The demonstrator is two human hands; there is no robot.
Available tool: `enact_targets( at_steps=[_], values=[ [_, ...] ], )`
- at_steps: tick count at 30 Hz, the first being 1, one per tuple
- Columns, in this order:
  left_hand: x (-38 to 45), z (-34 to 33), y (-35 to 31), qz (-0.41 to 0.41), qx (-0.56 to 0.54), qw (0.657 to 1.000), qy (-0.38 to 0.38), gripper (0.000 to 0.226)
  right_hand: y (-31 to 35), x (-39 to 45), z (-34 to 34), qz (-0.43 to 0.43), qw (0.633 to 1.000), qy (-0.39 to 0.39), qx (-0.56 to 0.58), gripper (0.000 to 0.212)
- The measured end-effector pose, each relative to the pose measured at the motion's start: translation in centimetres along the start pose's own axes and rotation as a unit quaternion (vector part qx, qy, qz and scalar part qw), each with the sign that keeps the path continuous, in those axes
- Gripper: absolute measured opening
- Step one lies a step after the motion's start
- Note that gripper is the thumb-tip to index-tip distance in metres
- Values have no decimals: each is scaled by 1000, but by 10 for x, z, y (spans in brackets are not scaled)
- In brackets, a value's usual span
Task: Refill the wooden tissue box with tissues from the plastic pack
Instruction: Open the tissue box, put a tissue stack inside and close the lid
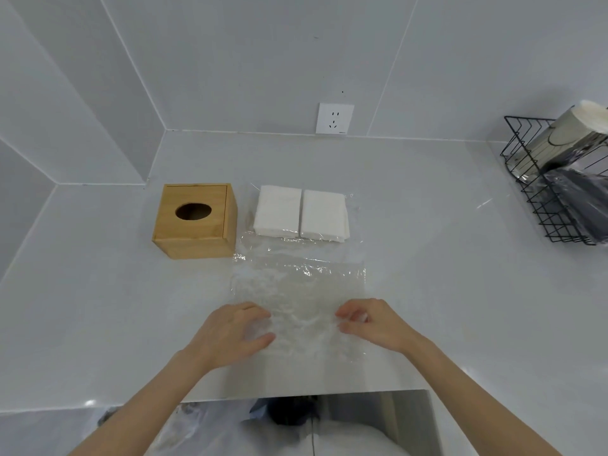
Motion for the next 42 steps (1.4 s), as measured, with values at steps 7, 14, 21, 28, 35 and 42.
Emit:
enact_targets(
  at_steps=[7,14,21,28,35,42],
  values=[
    [62,-3,1,4,41,998,-55,80,32,44,7,95,969,-194,-123,52],
    [108,-33,4,57,144,988,9,84,28,90,-18,21,953,-152,-260,75],
    [135,-47,3,64,128,990,19,66,18,120,2,12,941,-151,-301,74],
    [149,-29,-2,52,114,992,30,63,38,128,18,2,943,-170,-285,75],
    [116,70,7,3,4,989,-151,68,131,125,18,145,954,-238,-111,62],
    [84,137,75,93,30,986,-138,78,217,116,-33,304,935,-149,-108,55]
  ],
)
Point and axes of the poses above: each hand's wrist, its own x-axis towards the middle knuckle, its own z-axis out of the back of the hand, y = z × x, the point moved 5 cm from there along x, towards the middle knuckle, and after that the axes turned 13 degrees about -y, right-handed, at the moved point
